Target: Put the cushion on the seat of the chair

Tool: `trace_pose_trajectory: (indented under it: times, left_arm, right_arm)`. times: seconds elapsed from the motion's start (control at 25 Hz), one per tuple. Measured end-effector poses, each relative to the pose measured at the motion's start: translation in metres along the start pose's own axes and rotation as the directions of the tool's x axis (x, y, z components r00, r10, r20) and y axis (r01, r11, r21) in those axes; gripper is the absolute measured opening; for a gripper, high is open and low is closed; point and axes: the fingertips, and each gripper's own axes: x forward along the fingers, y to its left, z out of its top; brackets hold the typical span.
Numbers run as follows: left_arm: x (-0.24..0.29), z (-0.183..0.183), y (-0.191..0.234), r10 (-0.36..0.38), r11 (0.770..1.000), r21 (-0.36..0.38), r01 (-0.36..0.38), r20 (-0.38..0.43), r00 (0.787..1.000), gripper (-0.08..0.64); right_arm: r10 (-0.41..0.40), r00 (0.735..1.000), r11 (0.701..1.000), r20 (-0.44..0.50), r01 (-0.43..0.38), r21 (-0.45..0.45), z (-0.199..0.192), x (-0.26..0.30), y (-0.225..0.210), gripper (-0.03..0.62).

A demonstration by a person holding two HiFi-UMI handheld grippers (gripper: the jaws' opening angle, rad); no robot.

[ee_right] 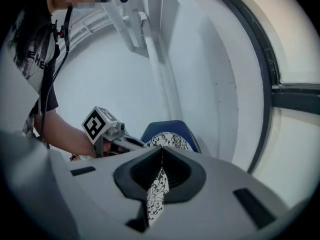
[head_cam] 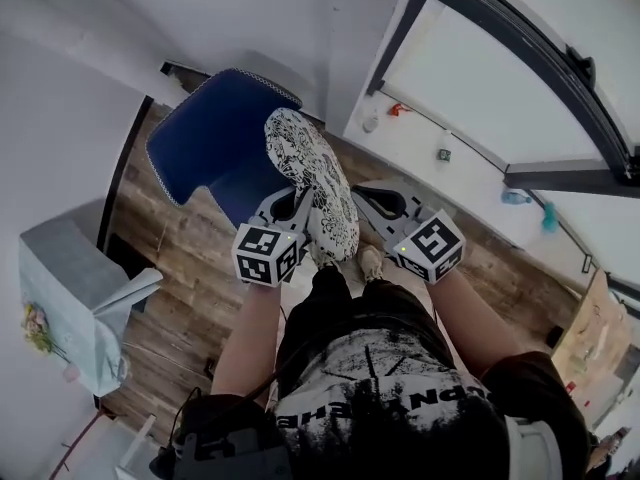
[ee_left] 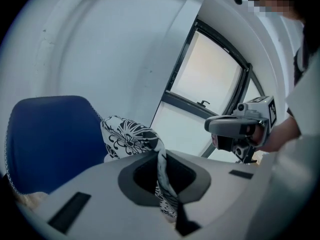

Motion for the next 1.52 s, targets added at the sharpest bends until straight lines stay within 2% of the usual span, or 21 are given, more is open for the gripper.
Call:
trace_pose_trajectory:
  times: [0.24,0.52,0.8,0.92,1.32,1.52]
  left_arm:
    - [0.011,-0.044,0.037,0.043,0.995,-0.082,-0.048,-0.056,0.997,0.023]
    - [0.000,-0.095,0.091,0.146,0.969,-0.185,-0.162,-0.100,0.984,0.023]
    - [-0.029,-0.152,0.150,0.251,0.914,-0.287,-0.287,-0.155,0.956,0.023]
    - [-0.037,-0.177,0.174,0.281,0.895,-0.303,-0.328,-0.190,0.941,0.023]
    - [-0.044,-0.256,0.230,0.349,0.833,-0.319,-0.452,-0.330,0.877,0.025]
    - [-0.052,-0.288,0.253,0.359,0.806,-0.352,-0.476,-0.349,0.866,0.025]
  right_arm:
    - [0.027,0.999,1.000,-0.046,-0.026,0.012,-0.019,0.027,-0.001,0.018]
    - [0.117,0.987,0.993,-0.109,-0.118,-0.001,-0.043,0.075,0.022,0.018]
    - [0.250,0.952,0.966,-0.179,-0.258,-0.022,-0.068,0.122,0.064,0.018]
    - [0.292,0.933,0.952,-0.209,-0.305,-0.035,-0.079,0.141,0.079,0.018]
    - [0.390,0.878,0.913,-0.278,-0.408,-0.007,-0.119,0.183,0.106,0.018]
    - [0.413,0.852,0.902,-0.320,-0.431,0.015,-0.139,0.185,0.119,0.018]
